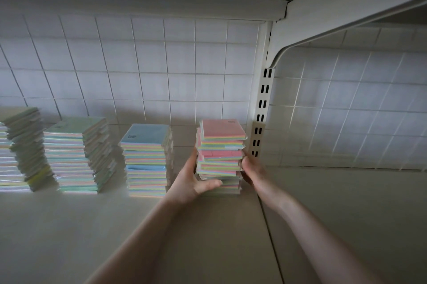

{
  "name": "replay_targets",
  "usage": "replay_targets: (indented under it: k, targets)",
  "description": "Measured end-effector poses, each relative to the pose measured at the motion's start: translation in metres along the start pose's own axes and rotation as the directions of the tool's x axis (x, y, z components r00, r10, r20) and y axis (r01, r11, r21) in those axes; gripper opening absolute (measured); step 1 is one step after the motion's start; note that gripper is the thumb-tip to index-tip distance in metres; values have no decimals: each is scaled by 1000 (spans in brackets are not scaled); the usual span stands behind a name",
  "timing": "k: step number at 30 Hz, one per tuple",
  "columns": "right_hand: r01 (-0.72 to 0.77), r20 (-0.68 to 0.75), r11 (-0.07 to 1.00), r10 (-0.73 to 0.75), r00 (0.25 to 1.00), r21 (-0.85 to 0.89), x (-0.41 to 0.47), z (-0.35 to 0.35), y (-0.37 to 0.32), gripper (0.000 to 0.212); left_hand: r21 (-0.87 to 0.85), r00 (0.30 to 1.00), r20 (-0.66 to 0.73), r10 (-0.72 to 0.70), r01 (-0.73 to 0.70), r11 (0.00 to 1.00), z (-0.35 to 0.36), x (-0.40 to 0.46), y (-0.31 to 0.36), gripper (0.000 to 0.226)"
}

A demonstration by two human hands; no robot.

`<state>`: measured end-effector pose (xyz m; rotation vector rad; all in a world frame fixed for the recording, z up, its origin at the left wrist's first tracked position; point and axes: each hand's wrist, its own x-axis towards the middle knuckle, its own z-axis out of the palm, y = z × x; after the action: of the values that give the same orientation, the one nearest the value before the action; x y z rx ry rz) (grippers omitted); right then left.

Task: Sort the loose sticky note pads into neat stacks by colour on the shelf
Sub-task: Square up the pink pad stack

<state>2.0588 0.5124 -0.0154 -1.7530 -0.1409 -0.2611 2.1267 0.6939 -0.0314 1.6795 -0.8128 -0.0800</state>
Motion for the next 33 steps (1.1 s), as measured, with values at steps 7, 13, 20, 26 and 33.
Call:
replay_targets:
  k: [7,13,20,26,33]
  targets:
    - [-34,162,999,28,986,34,-2,-8,5,83,30,997,58,-59,58,998,-5,-1,-4,73]
    - [-60,116,998,58,992,12,-5,-4,6,76,41,998,-14,-60,61,997,0,-2,-3,72]
    - [-40,193,998,47,980,-40,-9,-11,4,88,-10,1000,-10,-23,23,1000,-1,-2,1,75]
    - [-54,194,982,89,977,-180,-6,-15,15,85,-49,999,-30,-30,28,998,-1,-2,0,77]
    - [-27,171,968,71,983,-250,-7,-12,19,69,-75,999,-31,-41,38,996,0,-1,-3,74]
